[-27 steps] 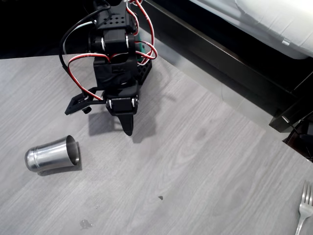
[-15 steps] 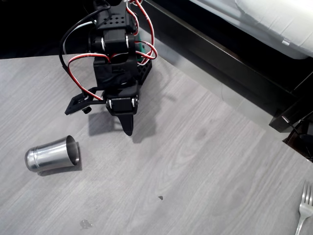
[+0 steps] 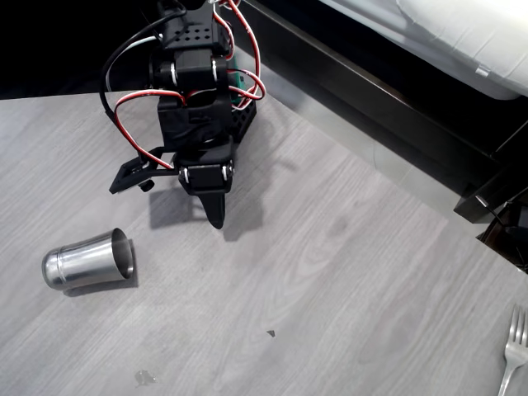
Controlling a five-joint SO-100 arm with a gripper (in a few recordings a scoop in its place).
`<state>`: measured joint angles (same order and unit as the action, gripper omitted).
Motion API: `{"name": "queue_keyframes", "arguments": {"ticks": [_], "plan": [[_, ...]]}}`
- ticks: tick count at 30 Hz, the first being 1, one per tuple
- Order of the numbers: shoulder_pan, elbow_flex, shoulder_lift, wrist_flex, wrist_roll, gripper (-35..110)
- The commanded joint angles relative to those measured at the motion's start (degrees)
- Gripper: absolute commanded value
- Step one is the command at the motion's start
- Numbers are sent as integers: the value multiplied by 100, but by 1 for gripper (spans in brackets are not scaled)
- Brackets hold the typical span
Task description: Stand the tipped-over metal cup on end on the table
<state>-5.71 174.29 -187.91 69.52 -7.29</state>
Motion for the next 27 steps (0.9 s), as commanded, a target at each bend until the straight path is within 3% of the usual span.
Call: {"name": "queue_keyframes", "arguments": {"ticks": [1, 13, 21, 27], "plan": [[0, -26, -176, 9, -9, 0], [70, -26, -176, 9, 0, 0], [1371, -26, -158, -44, -193, 0], [1784, -1072, -158, 79, 888, 0]]}}
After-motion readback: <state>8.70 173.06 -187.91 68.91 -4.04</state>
